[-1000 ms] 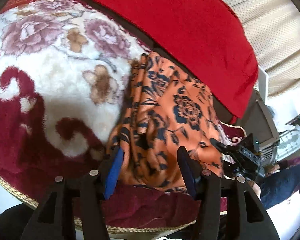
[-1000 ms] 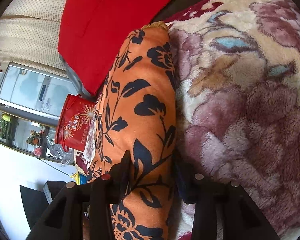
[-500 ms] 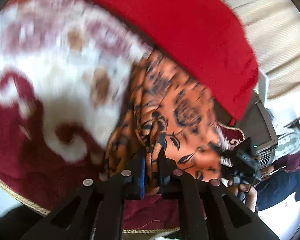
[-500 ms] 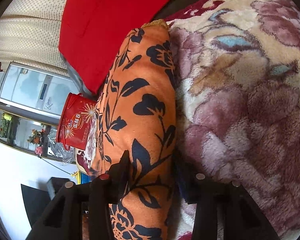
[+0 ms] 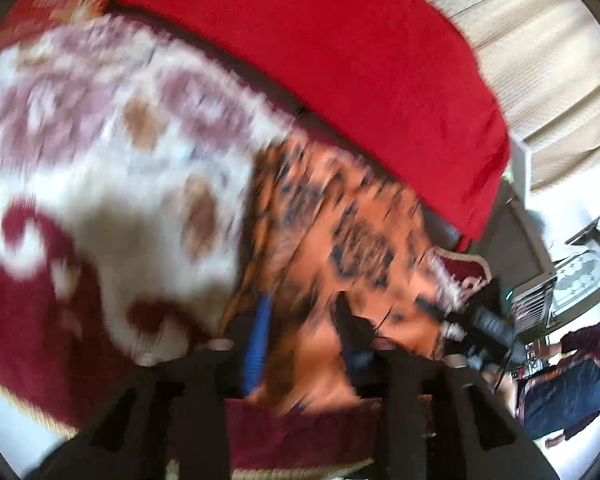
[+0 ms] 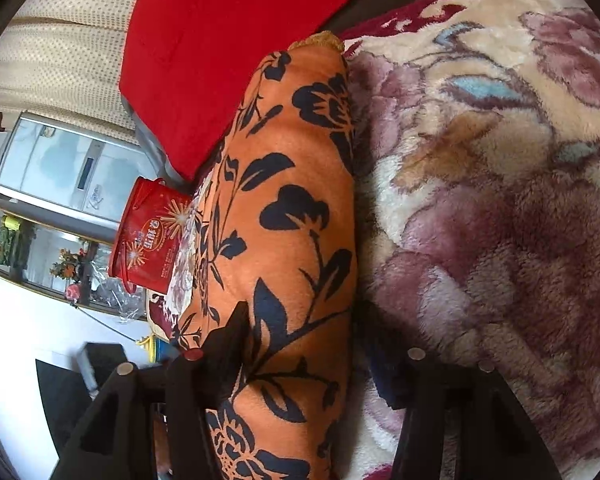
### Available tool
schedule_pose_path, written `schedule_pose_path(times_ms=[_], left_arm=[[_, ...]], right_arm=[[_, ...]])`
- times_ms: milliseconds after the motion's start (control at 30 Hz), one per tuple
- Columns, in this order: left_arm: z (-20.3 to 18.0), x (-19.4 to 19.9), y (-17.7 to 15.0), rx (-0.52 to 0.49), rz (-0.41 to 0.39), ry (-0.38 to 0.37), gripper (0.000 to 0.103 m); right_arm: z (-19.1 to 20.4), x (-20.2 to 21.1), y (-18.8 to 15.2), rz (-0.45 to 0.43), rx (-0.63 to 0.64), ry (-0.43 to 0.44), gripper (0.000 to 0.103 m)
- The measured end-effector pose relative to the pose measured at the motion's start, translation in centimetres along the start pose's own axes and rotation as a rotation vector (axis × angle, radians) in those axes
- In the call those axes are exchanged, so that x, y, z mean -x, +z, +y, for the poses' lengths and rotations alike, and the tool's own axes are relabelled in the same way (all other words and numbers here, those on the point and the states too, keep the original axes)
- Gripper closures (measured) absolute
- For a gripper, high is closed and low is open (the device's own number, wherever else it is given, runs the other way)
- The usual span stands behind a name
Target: Fold small clothes
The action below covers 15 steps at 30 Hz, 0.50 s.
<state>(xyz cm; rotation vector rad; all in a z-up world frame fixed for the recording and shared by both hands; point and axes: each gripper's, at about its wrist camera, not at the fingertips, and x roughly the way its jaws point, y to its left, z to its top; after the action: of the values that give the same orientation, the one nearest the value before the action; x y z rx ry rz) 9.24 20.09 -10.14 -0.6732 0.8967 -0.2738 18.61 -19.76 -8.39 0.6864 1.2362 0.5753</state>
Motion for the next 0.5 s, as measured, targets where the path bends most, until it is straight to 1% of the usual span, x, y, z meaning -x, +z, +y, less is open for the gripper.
schedule_pose_path(times_ms=[33, 67, 100, 133, 167, 200, 233, 267, 333, 367, 400, 433, 467, 500], left_arm=[[-0.3, -0.1, 1.1, -0.011, -0.011, 0.001, 0.061], [-0.4, -1.2, 1.8, -0.014, 0.001, -0.005, 0.062], [-0.1, -2.3, 2.6, -0.004, 0.031, -0.015, 0.062], [0.2, -3.9, 3.3, 0.002, 0.079, -0.018, 0.063], [0.6, -5.0, 3.6, 0.001, 0.113, -0.005, 0.086], [1.4, -6.8, 3.7, 0.014, 0.169, 0.048, 0.096], [1.9, -7.3, 3.8, 0.034, 0.184, 0.042, 0.096], [2.4, -7.4, 3.8, 0.054, 0.181, 0.020, 0.096], [2.6, -6.4, 4.1, 0.058, 0.138, 0.004, 0.096], [2.2, -5.7, 4.5, 0.048, 0.102, 0.007, 0.096], [2.0, -5.5, 4.8, 0.041, 0.083, 0.009, 0.092], [1.5, -5.3, 5.5, 0.025, 0.075, -0.016, 0.087], [1.0, -5.5, 6.3, 0.012, 0.070, -0.050, 0.071], [0.8, -6.0, 6.9, 0.007, 0.057, -0.048, 0.060]], right_arm=[[0.0, 0.0, -0.1, 0.000, 0.001, 0.000, 0.046], [0.1, 0.0, -0.1, 0.002, 0.004, 0.001, 0.046], [0.1, 0.0, -0.1, 0.003, 0.004, 0.002, 0.046], [0.1, 0.0, -0.1, 0.005, 0.004, 0.004, 0.046], [0.0, 0.0, -0.1, 0.007, 0.005, 0.007, 0.046], [0.0, 0.0, 0.0, 0.009, 0.006, 0.008, 0.046], [0.0, 0.1, 0.0, 0.013, 0.009, 0.011, 0.046], [0.0, 0.0, 0.1, 0.017, 0.011, 0.013, 0.046], [-0.1, 0.0, 0.2, 0.022, 0.016, 0.017, 0.046], [-0.2, 0.1, 0.3, 0.023, 0.017, 0.018, 0.046], [-0.2, 0.1, 0.4, 0.025, 0.016, 0.020, 0.046], [-0.3, 0.1, 0.4, 0.029, 0.015, 0.024, 0.046], [-0.3, 0.1, 0.5, 0.030, 0.015, 0.025, 0.046], [-0.3, 0.1, 0.5, 0.031, 0.015, 0.025, 0.046]])
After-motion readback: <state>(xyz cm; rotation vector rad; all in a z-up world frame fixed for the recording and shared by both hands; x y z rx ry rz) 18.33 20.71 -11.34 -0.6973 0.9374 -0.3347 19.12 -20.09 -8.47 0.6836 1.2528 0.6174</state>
